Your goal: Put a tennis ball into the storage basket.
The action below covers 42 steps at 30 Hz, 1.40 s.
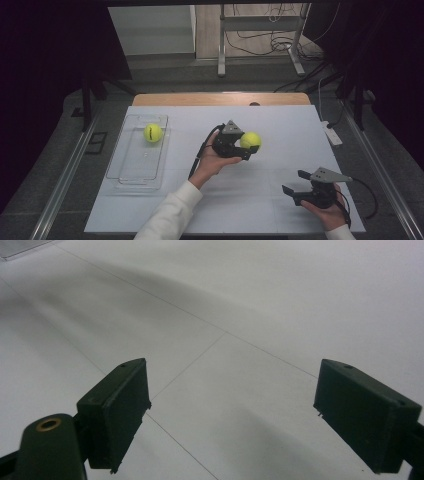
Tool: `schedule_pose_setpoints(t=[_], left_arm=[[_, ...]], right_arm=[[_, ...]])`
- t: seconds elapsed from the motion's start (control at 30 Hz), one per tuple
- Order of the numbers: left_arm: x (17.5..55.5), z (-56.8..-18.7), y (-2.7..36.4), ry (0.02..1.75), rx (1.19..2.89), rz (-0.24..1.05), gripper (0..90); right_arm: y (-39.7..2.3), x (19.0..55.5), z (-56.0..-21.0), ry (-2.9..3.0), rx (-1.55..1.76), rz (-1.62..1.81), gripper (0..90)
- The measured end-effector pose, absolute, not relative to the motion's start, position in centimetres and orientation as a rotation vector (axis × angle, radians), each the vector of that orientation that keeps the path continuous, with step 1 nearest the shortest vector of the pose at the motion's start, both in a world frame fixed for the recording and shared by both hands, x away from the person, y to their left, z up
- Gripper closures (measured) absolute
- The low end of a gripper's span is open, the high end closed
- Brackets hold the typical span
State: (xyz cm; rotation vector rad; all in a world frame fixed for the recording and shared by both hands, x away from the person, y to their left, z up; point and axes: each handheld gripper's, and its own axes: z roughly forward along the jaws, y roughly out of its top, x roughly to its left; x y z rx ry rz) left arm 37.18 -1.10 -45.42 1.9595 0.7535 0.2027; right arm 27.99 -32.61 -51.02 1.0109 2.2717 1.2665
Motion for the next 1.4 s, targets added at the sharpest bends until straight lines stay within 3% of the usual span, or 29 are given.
schedule_pose_setpoints(t=[1.4], left_arm=[[35.1,-44.3,2.0,0.753,1.922,0.242,27.7]], right_arm=[[-32.3,28.1,-51.1,2.275,1.013,1.260,14.7]])
